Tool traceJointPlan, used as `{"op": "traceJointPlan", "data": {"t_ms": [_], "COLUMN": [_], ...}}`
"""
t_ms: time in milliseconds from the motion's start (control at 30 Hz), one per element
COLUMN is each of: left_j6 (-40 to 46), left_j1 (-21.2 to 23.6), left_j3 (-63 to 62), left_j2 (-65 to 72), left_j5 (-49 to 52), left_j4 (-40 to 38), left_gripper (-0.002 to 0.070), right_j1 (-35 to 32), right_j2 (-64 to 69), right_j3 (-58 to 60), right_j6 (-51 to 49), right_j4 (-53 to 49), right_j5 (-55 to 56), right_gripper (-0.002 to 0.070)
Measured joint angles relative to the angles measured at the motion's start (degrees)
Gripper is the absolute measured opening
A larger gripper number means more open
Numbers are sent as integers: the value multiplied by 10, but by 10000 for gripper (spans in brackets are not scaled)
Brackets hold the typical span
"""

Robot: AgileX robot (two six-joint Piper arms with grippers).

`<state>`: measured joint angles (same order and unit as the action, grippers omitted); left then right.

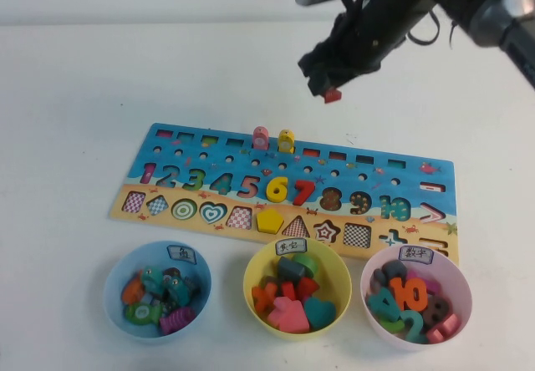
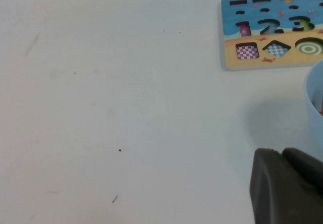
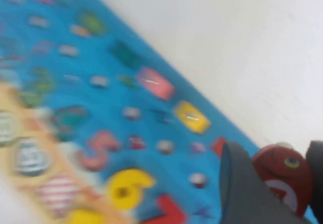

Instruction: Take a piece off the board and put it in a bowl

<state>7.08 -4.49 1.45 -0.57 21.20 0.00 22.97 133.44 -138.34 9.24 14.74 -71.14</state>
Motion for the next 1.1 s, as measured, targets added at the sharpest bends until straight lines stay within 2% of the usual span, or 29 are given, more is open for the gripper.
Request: {"op": "traceJointPlan", "data": {"t_ms": [233,433,567,700,867,1033,1100], "left_j6": [0,0,0,0,0,0,0], "left_j1": [0,0,0,0,0,0,0], "left_j3": [0,0,0,0,0,0,0], "left_j2": [0,0,0,0,0,0,0], "left_j5": [0,0,0,0,0,0,0], "left_j4": [0,0,0,0,0,0,0], "left_gripper": [-5,-5,-5,-5,-5,-5,-5], "right_j1": [25,132,209,259,273,273,273], "right_j2": [-101,-184,-183,-153,-120,-100,-93], "right_j3": [45,178,263,286,286,286,286], "right_j6": [76,150,212,246,262,287,292], "right_j4": [90,96,100,101,111,131,143], "right_j5": [-1,0,0,43,120,149,153], "right_gripper": [222,222,222,222,221,222,256]}}
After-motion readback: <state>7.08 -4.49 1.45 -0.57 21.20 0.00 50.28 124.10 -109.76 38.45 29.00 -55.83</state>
